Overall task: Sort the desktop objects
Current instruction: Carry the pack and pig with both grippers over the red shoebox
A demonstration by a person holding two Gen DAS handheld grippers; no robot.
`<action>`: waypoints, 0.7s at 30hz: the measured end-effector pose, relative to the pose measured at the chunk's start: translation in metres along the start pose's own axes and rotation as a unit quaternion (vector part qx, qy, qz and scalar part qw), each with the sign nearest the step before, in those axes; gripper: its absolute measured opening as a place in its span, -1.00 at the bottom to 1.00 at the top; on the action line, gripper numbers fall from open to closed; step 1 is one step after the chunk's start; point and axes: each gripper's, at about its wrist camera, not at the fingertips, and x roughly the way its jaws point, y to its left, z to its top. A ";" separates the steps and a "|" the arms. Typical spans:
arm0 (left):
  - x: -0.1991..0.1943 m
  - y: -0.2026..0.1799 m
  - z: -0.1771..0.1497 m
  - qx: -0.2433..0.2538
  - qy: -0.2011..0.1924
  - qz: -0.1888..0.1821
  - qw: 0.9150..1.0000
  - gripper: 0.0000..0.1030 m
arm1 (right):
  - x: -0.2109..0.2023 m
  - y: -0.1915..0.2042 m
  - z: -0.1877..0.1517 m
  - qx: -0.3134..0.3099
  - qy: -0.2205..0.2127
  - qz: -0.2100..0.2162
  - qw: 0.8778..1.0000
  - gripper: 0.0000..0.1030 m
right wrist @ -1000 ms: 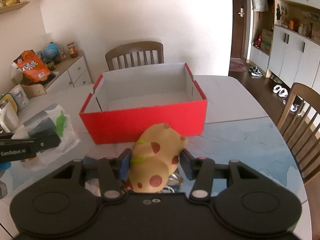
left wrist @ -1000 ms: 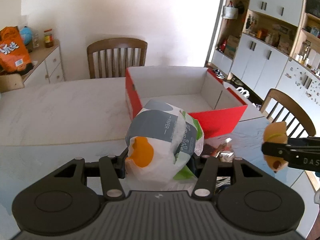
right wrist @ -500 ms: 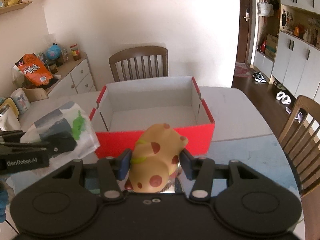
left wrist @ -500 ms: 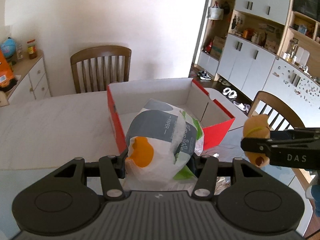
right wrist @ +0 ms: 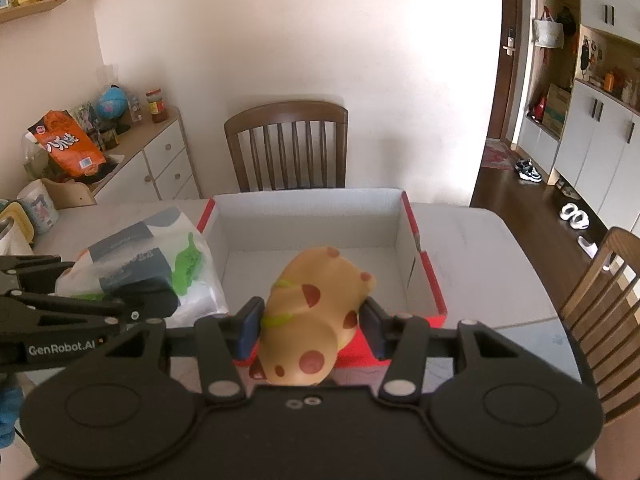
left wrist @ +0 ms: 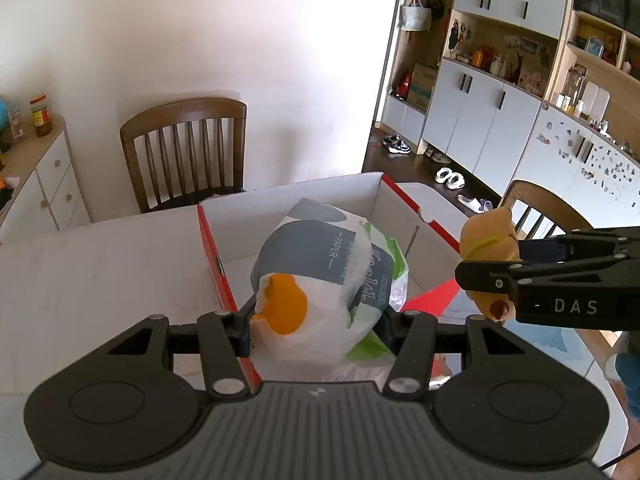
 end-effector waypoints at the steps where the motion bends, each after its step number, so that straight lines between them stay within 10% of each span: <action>1: 0.003 0.001 0.004 0.002 0.001 -0.001 1.000 0.04 | 0.003 0.001 0.003 -0.002 0.000 0.000 1.000 0.00; 21: 0.087 0.023 0.052 0.030 0.051 -0.009 0.998 0.04 | 0.070 -0.006 0.031 -0.019 0.040 0.004 0.999 0.00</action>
